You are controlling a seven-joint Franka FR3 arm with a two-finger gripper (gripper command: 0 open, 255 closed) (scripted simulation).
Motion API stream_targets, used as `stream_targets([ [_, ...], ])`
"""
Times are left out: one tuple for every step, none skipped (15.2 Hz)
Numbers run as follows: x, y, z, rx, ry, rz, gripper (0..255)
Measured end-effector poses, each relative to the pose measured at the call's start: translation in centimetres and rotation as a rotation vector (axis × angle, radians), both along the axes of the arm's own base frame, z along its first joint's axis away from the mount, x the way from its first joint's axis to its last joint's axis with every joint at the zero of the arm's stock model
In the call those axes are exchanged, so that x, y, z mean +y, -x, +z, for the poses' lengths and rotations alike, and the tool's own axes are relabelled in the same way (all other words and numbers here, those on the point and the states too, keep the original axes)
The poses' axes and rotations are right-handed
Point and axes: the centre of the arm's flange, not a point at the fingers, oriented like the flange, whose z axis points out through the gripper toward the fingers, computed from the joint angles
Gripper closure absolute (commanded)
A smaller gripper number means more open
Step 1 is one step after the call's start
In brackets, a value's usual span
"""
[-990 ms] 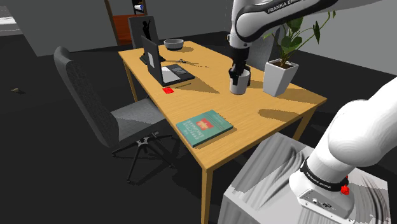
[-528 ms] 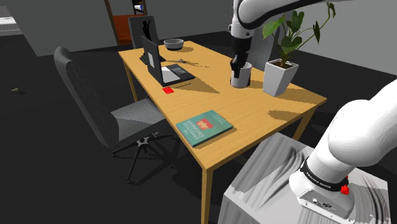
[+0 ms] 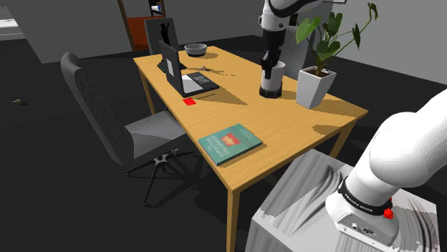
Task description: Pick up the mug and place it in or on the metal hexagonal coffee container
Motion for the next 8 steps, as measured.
stream_targets([
  [-1.0, -0.3, 0.1, 0.0, 0.0, -0.001, 255],
  [-2.2, -1.0, 0.5, 0.0, 0.0, -0.001, 255],
  [-3.1, -1.5, 0.5, 0.0, -0.001, -0.001, 255],
  [-4.1, -2.1, 0.7, 0.0, -0.001, -0.001, 255],
  [-5.4, -2.6, 0.9, 0.0, -0.001, -0.001, 255],
  [-6.6, -3.3, 1.0, 0.0, -0.001, -0.001, 255],
  [-7.7, -3.9, 1.1, 0.0, -0.001, -0.001, 255],
  [-8.9, -4.4, 1.0, 0.0, -0.001, -0.001, 255],
])
